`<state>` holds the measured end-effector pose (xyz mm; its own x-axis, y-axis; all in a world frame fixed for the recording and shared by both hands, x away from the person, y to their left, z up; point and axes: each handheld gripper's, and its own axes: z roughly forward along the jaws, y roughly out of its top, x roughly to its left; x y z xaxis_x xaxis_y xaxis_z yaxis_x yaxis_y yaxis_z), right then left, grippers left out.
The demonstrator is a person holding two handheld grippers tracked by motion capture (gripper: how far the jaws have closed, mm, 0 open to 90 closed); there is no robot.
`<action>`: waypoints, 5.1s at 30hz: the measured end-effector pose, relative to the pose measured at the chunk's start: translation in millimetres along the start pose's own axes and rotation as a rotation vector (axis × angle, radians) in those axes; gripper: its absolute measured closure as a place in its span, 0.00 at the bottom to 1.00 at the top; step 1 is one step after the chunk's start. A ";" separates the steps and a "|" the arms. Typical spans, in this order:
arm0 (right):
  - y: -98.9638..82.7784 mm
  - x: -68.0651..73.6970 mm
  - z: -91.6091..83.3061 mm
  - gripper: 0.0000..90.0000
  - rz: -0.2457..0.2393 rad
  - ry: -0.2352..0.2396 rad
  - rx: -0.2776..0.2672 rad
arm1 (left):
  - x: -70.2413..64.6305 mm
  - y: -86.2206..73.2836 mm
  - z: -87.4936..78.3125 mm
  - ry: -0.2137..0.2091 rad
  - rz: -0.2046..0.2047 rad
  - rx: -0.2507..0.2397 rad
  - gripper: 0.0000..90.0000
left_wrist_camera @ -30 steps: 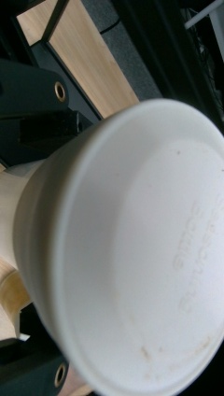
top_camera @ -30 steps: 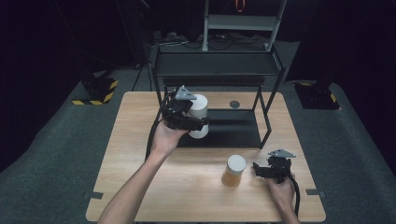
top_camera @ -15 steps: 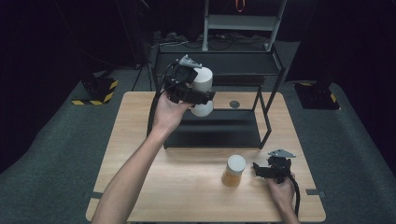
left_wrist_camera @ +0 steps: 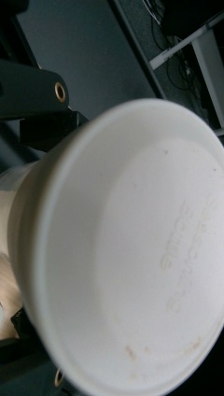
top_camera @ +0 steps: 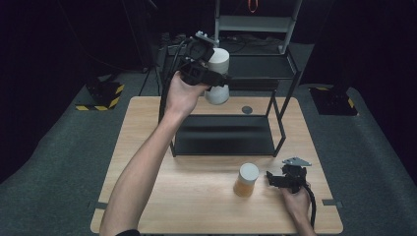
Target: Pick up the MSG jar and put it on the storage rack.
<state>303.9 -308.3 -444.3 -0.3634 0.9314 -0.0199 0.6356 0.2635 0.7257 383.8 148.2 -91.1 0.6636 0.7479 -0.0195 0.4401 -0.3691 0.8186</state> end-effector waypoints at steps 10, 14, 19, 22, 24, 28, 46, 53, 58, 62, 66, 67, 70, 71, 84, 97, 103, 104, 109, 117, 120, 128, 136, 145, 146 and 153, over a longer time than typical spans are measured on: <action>0.1 0.0 0.0 0.05 -0.001 0.000 0.000 | 3.2 23.5 -1.4 0.039 -0.028 -0.016 0.37; 0.1 0.0 0.0 0.05 -0.001 0.000 0.001 | 3.9 30.5 0.7 0.062 -0.041 -0.022 0.37; 0.1 0.0 -0.1 0.05 0.000 0.000 0.001 | 5.6 37.1 6.6 0.089 -0.075 -0.034 0.37; 0.1 0.0 0.0 0.05 -0.001 0.000 0.001 | 3.7 40.7 12.2 0.122 -0.095 -0.042 0.37; 0.1 0.0 -0.1 0.05 -0.001 0.000 0.001 | 3.3 43.6 16.3 0.142 -0.095 -0.038 0.37; 0.1 0.0 -0.1 0.05 -0.001 0.000 0.001 | 4.4 47.3 27.4 0.182 -0.113 -0.029 0.37; 0.1 -0.1 -0.1 0.05 -0.002 0.000 0.001 | 9.9 47.6 55.0 0.255 -0.147 -0.004 0.37; 0.1 0.0 -0.1 0.05 -0.001 0.000 0.001 | 12.4 44.8 63.1 0.245 -0.151 -0.006 0.37; 0.0 0.0 -0.1 0.05 -0.001 0.001 0.000 | 10.8 42.9 64.0 0.250 -0.149 -0.013 0.37; 0.0 -0.1 -0.1 0.05 -0.001 0.001 0.001 | 10.8 39.4 64.1 0.249 -0.151 -0.025 0.37; 0.0 0.0 -0.1 0.05 -0.002 0.000 0.001 | 10.5 38.1 64.1 0.249 -0.147 -0.030 0.37; 0.0 0.1 -0.1 0.05 0.001 0.000 0.001 | 10.7 38.0 64.0 0.248 -0.145 -0.030 0.37; 0.0 0.0 -0.1 0.05 -0.001 0.000 0.000 | 11.5 36.8 63.8 0.245 -0.143 -0.033 0.37; 0.0 0.0 -0.1 0.05 -0.001 0.000 0.001 | 11.5 36.6 63.8 0.245 -0.142 -0.034 0.37; 0.0 0.1 -0.1 0.05 0.001 0.000 0.001 | 11.7 34.6 63.8 0.243 -0.137 -0.040 0.37; 0.1 0.0 -0.1 0.05 -0.001 0.000 0.001 | 8.2 34.3 62.5 0.266 -0.147 -0.050 0.10; 0.1 0.0 -0.1 0.05 0.000 0.000 0.001 | 7.4 34.5 61.6 0.265 -0.136 -0.045 0.07; 0.1 0.0 -0.1 0.05 0.000 0.000 0.001 | 6.9 34.5 61.6 0.267 -0.136 -0.044 0.06; 0.1 -0.1 -0.1 0.05 -0.001 0.001 0.001 | 0.5 32.1 59.3 0.277 -0.119 -0.052 0.05; 0.1 0.0 -0.1 0.05 -0.001 0.000 0.001 | -4.0 30.3 54.6 0.280 -0.116 -0.052 0.04; 0.1 0.0 -0.1 0.05 -0.001 0.000 0.001 | -4.0 28.2 52.4 0.277 -0.115 -0.053 0.04; 0.1 0.0 -0.1 0.05 0.001 0.001 0.001 | -6.8 13.9 42.3 0.277 -0.104 -0.077 0.04; 0.2 0.0 -0.1 0.05 0.002 0.001 0.001 | -4.9 -0.3 31.5 0.263 -0.106 -0.082 0.05; 0.1 -0.1 0.0 0.05 0.001 0.001 0.001 | -6.0 -11.8 26.4 0.247 -0.095 -0.077 0.05; 0.1 0.0 0.0 0.05 0.003 0.001 0.000 | -6.5 -12.4 26.1 0.246 -0.089 -0.072 0.05; 0.0 0.0 0.0 0.05 0.002 0.001 0.000 | -8.5 -20.3 20.5 0.232 -0.067 -0.067 0.05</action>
<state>304.0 -308.4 -444.4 -0.3629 0.9317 -0.0176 0.6362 0.2615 0.7259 381.6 138.0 -119.2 0.4745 0.8788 0.0511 0.4323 -0.2832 0.8561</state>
